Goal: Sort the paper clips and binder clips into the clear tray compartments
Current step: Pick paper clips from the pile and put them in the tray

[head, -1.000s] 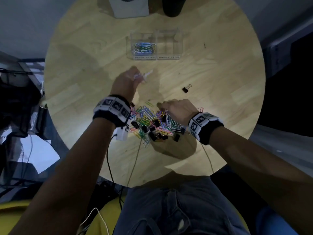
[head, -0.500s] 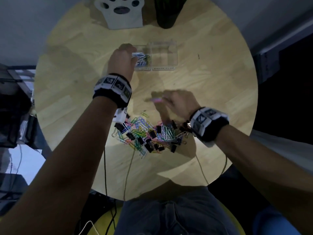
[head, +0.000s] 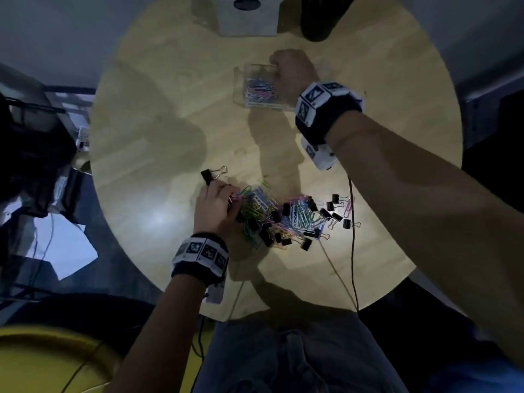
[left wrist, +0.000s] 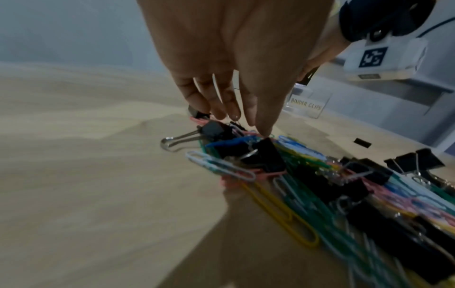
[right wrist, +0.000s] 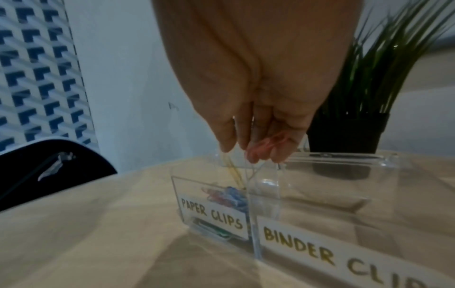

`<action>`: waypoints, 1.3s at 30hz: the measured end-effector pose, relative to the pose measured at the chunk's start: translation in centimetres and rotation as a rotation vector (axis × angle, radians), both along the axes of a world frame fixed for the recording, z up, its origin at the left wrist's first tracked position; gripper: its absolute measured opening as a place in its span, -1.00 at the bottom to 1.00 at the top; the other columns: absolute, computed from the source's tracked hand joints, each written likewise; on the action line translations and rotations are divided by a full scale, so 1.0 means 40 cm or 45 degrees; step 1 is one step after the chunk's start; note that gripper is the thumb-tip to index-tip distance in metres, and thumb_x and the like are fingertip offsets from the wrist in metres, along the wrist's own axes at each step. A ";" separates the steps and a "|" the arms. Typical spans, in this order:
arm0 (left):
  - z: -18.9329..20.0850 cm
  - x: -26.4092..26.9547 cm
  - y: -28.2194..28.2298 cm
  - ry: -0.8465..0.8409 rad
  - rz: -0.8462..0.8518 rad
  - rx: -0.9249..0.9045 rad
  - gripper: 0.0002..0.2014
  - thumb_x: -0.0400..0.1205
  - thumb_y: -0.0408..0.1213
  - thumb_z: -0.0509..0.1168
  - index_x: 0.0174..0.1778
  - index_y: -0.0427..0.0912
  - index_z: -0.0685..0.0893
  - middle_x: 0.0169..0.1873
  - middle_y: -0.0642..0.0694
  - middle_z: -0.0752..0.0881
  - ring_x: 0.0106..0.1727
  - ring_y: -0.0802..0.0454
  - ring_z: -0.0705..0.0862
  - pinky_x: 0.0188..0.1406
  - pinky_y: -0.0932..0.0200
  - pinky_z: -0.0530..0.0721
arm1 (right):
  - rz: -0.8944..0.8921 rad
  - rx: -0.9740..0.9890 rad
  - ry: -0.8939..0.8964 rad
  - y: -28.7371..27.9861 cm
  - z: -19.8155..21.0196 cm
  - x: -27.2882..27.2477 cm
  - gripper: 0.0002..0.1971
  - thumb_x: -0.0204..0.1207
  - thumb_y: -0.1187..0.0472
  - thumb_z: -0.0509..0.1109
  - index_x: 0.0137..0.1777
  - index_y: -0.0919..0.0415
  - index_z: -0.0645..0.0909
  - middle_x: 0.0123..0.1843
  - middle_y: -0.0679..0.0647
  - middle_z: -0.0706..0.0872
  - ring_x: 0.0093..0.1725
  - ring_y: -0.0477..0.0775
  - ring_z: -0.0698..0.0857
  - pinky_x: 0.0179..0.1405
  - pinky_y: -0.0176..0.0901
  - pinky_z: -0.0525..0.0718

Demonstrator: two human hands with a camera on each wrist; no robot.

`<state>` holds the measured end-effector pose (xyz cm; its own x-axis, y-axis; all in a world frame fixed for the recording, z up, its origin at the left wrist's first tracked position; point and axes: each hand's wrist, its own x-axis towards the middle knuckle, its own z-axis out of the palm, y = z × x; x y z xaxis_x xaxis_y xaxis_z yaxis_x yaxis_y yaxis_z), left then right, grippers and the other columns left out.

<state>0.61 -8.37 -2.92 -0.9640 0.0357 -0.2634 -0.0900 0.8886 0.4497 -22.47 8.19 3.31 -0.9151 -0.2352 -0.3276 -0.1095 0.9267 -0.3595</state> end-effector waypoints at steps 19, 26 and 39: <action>0.007 -0.005 -0.043 -0.020 -0.003 0.071 -0.82 0.53 -0.43 0.35 0.04 -0.32 0.70 0.14 -0.30 0.58 0.21 -0.30 0.50 0.24 -0.05 0.51 | 0.611 0.057 -0.068 0.004 -0.138 0.539 -0.57 0.52 0.38 0.31 0.40 0.17 0.49 0.54 0.18 0.39 0.52 0.25 0.32 0.46 0.11 0.42; 0.013 -0.010 -0.050 0.075 -0.055 -0.093 -0.90 0.50 -0.37 0.39 -0.10 -0.24 0.75 0.11 -0.28 0.64 0.15 -0.37 0.54 0.13 -0.18 0.58 | 0.408 0.028 -0.015 0.073 -0.127 0.489 -0.55 0.51 0.44 0.33 0.39 0.15 0.53 0.48 0.17 0.48 0.43 0.21 0.43 0.42 0.10 0.52; 0.008 0.004 0.074 -0.021 -0.015 -0.360 -0.61 0.56 -0.12 0.29 0.24 -0.23 0.49 0.17 -0.24 0.60 0.24 -0.23 0.51 0.27 -0.12 0.38 | 0.044 0.106 -0.070 0.009 -0.137 0.482 -0.44 0.57 0.08 0.33 0.46 0.38 0.31 0.40 0.29 0.46 0.39 0.28 0.43 0.35 0.08 0.47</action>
